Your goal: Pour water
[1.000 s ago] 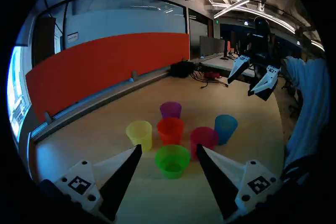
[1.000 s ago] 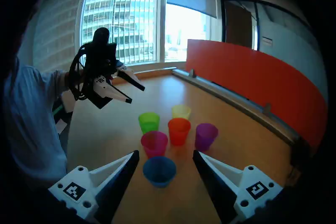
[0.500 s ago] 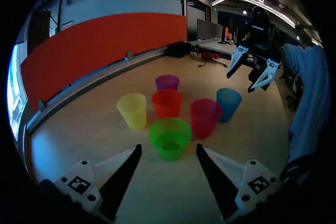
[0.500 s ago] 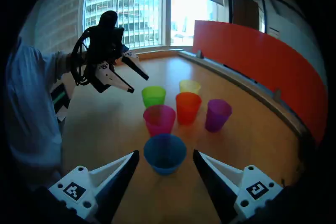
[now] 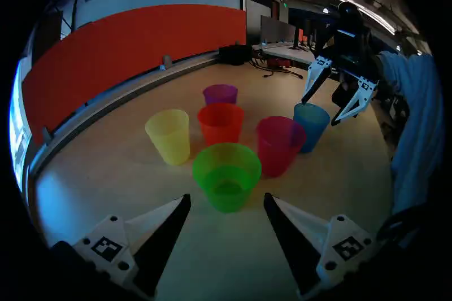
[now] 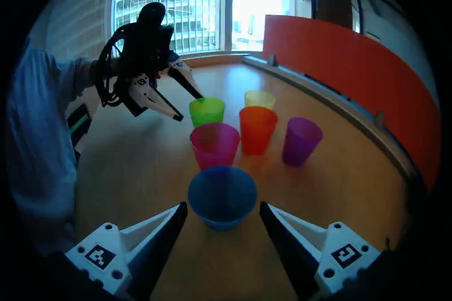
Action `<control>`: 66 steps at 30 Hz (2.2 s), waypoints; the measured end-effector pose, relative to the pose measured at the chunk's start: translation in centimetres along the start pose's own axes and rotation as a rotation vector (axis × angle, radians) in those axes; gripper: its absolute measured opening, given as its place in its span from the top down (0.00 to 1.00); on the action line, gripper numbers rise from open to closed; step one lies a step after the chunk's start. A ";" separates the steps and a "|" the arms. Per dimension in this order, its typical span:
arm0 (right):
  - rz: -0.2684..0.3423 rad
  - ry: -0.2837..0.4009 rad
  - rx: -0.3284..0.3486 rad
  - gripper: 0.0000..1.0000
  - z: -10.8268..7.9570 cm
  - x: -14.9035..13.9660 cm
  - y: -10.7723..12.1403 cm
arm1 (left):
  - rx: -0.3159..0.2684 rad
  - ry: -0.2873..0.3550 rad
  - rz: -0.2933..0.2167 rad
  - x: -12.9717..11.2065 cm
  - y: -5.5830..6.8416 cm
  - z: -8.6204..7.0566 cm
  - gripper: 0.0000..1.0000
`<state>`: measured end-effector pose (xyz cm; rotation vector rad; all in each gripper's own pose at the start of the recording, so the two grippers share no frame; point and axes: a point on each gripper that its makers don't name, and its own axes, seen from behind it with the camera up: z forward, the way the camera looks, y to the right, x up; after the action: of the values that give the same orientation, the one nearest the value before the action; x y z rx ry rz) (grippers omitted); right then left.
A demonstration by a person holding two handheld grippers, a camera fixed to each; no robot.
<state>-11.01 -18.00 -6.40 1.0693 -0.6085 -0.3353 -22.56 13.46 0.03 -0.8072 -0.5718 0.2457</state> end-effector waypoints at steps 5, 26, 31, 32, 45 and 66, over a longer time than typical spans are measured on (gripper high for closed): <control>-0.001 -0.003 0.006 0.00 1.2 -0.3 -0.2 | -0.008 0.002 -0.002 0.2 -0.1 0.9 0.04; 0.008 0.004 0.024 0.00 3.3 -0.6 -0.4 | -0.054 0.009 -0.025 1.1 0.5 3.6 0.04; 0.011 0.006 0.024 0.00 3.3 -0.6 -0.4 | -0.052 0.010 -0.027 1.1 0.4 3.9 0.05; 0.011 0.007 0.023 0.00 3.3 -0.5 -0.3 | -0.052 0.012 -0.028 1.2 0.4 3.9 0.05; 0.006 0.013 0.018 0.00 3.4 -0.3 -0.3 | -0.059 0.018 -0.054 1.4 0.4 4.0 0.14; 0.035 0.088 -0.009 0.10 2.1 1.9 0.1 | -0.041 0.050 -0.070 2.4 0.4 2.8 0.14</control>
<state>-10.77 -20.44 -5.05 1.0579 -0.5459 -0.2584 -22.18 16.44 2.17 -0.8293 -0.5586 0.1498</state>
